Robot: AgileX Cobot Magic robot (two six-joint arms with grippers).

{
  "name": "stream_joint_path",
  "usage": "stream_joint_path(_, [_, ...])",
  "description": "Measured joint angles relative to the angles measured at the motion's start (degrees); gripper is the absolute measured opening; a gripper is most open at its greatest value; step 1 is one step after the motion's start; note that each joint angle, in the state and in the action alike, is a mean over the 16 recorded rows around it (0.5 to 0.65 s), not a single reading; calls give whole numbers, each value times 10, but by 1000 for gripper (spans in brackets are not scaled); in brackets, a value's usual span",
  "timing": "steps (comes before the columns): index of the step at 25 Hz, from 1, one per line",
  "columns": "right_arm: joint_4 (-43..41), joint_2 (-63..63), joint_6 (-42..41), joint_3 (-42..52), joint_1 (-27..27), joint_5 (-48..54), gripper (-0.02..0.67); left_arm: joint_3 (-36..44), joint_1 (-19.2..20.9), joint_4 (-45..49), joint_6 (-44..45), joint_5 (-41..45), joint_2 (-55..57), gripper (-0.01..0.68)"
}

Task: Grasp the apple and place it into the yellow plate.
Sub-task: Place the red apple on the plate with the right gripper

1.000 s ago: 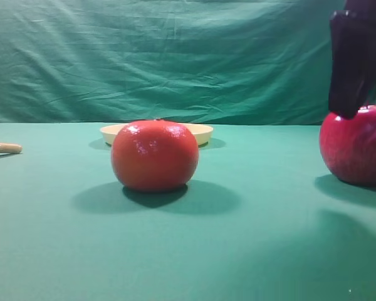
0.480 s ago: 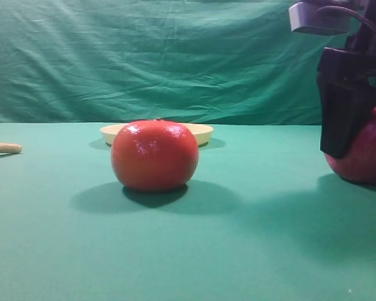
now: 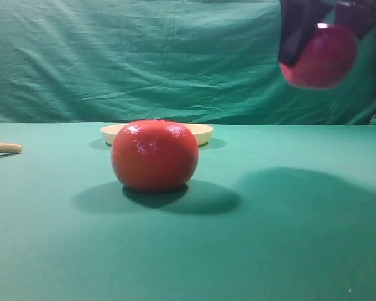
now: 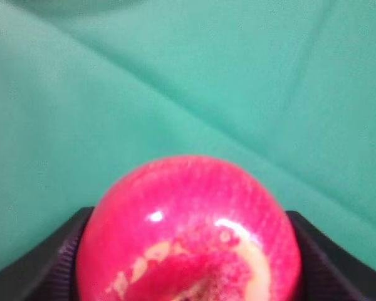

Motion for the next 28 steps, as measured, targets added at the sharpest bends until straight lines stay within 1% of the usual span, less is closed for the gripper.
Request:
stream_joint_path(7, [14, 134, -20, -167, 34, 25, 510, 0, 0, 0, 0, 0, 0, 157])
stream_joint_path(13, [29, 241, -36, -257, 65, 27, 510, 0, 0, 0, 0, 0, 0, 157])
stream_joint_path(18, [44, 299, -41, -295, 79, 25, 510, 0, 0, 0, 0, 0, 0, 157])
stream_joint_path(24, [59, 330, -46, -305, 81, 23, 510, 0, 0, 0, 0, 0, 0, 157])
stream_joint_path(28, [66, 336, -51, -305, 81, 22, 535, 0, 0, 0, 0, 0, 0, 157])
